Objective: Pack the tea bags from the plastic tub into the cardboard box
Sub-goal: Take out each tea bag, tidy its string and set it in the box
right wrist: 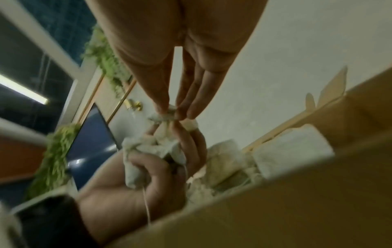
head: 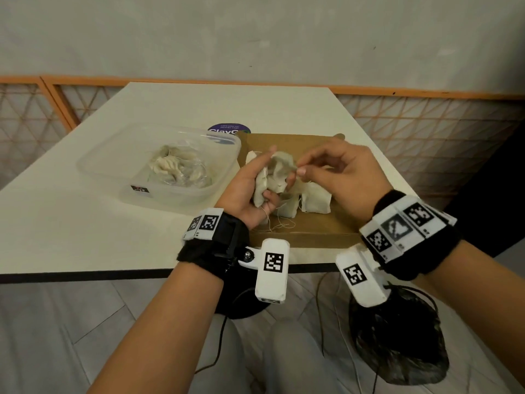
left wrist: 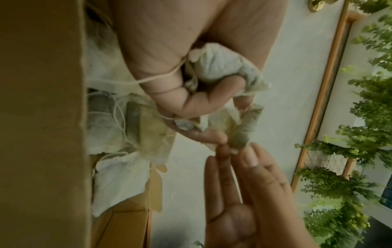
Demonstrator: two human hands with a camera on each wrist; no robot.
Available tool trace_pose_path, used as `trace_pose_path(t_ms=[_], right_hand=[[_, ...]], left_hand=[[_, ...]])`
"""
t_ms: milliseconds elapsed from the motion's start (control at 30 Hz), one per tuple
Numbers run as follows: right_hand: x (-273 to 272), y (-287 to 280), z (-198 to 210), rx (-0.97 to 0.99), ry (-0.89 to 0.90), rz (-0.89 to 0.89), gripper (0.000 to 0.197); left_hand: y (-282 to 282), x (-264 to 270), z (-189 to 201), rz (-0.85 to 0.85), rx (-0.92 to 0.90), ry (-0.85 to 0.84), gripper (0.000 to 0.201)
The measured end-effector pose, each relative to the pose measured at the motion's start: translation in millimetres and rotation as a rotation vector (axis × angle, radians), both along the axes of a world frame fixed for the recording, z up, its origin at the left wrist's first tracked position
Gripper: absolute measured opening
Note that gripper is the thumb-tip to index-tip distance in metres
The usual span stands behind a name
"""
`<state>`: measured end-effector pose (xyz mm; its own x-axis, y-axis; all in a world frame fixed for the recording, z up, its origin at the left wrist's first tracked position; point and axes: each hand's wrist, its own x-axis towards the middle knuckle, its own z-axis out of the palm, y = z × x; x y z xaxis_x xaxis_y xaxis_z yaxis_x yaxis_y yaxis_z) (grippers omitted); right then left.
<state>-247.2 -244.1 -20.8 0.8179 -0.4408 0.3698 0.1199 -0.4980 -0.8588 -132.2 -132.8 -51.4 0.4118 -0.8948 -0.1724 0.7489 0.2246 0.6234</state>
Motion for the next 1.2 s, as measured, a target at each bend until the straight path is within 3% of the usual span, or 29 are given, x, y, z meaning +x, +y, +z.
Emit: trace_pose_path(t_ms=[100, 167, 367, 567, 733, 800, 833, 900, 967, 1033, 1133, 1200], right_hand=[[-11, 1, -10, -0.117, 0.049, 0.05, 0.023], [-16, -1, -10, -0.067, 0.04, 0.035, 0.022], [-8, -12, 21, 0.431, 0.004, -0.159, 0.014], [3, -16, 28, 1.083, -0.016, -0.05, 0.01], [6, -8, 16, 1.161, 0.028, -0.078, 0.013], [5, -7, 10, 1.021, 0.122, -0.091, 0.01], [4, -7, 8, 0.847, 0.204, -0.11, 0.008], [1, -8, 1, 0.284, 0.397, -0.149, 0.006], [-4, -5, -6, -0.271, 0.569, -0.065, 0.008], [-5, 0, -11, -0.614, 0.711, 0.082, 0.014], [-5, 6, -16, -0.828, 0.872, 0.129, 0.025], [-3, 5, -15, -0.765, 0.917, 0.121, 0.029]], left_hand=[[0, 0, -1, 0.05, 0.01, 0.015, 0.014], [0, -1, -1, 0.065, -0.006, 0.005, 0.013], [3, -2, 6, 0.109, 0.057, -0.213, 0.02], [7, -6, 18, 0.126, 0.154, -0.469, 0.011], [7, -8, 27, 0.294, 0.209, -0.523, 0.009], [11, -3, 29, 0.383, 0.231, -0.55, 0.01], [14, 0, 31, 0.409, 0.243, -0.572, 0.009], [21, 4, 33, 0.442, 0.271, -0.616, 0.011], [27, 8, 34, 0.471, 0.322, -0.63, 0.013], [31, 10, 34, 0.466, 0.371, -0.639, 0.013], [32, 12, 33, 0.454, 0.393, -0.648, 0.016], [32, 13, 33, 0.451, 0.387, -0.651, 0.015]])
